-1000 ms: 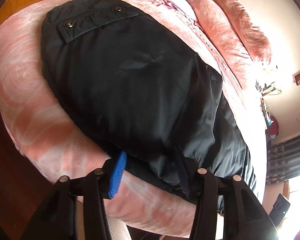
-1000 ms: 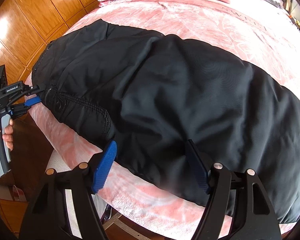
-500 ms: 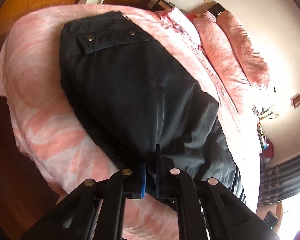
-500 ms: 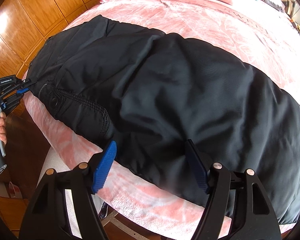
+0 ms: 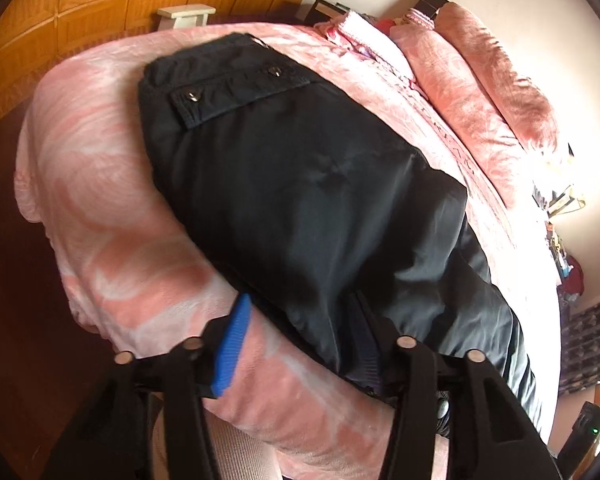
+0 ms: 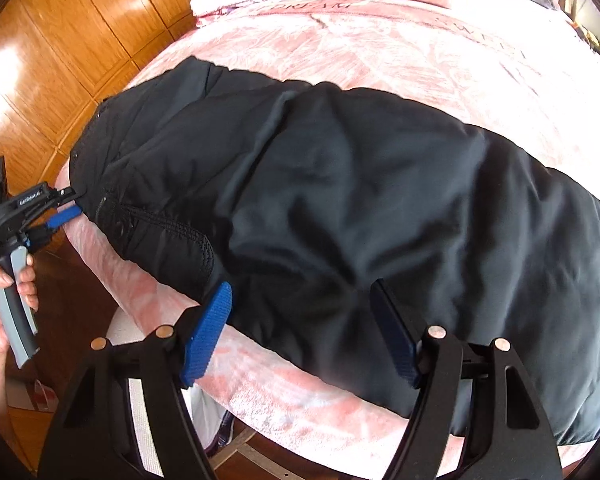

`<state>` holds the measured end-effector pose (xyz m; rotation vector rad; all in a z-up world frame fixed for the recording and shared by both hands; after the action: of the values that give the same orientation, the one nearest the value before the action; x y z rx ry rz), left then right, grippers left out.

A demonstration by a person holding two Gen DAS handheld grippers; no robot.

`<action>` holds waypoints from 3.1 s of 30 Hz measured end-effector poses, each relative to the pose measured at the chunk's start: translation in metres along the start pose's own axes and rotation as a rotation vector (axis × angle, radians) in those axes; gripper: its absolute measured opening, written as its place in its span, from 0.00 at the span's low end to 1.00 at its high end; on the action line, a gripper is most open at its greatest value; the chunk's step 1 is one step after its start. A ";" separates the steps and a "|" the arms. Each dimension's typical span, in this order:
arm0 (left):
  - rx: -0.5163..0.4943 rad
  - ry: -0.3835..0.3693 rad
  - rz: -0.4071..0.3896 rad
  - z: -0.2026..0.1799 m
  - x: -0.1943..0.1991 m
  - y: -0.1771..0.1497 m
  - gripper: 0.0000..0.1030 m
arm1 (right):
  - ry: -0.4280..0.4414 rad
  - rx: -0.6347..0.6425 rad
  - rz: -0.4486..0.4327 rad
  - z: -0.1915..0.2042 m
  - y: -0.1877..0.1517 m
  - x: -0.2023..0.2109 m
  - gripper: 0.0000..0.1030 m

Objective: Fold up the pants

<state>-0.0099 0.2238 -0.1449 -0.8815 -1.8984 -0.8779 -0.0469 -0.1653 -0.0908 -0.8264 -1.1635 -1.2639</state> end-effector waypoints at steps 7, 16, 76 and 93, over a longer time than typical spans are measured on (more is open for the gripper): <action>-0.220 0.014 -0.086 -0.066 0.015 -0.022 0.51 | -0.034 -0.144 -0.052 -0.047 -0.001 0.018 0.70; -0.432 0.092 0.082 -0.113 -0.060 -0.027 0.51 | -0.162 -0.097 0.009 -0.056 -0.006 -0.004 0.69; -0.670 0.206 0.143 -0.181 -0.109 0.126 0.70 | -0.127 -0.225 -0.093 -0.107 -0.026 0.035 0.74; -0.665 0.040 0.072 -0.191 -0.047 0.055 0.70 | -0.093 -0.333 -0.149 -0.144 -0.061 0.076 0.75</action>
<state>0.1292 0.0818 -0.0977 -1.2942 -1.5331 -1.5057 -0.0845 -0.3330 -0.0628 -1.0667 -1.1199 -1.5841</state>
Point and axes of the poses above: each gripper's, at about its wrist camera, not at the fingertips, and x roughly against the way its jaws point, z to its left, y to its top, the point moved 2 cm from there along -x, roughly the way its jaws point, and after that the axes turned 14 degrees about z, right-handed, at the moved point
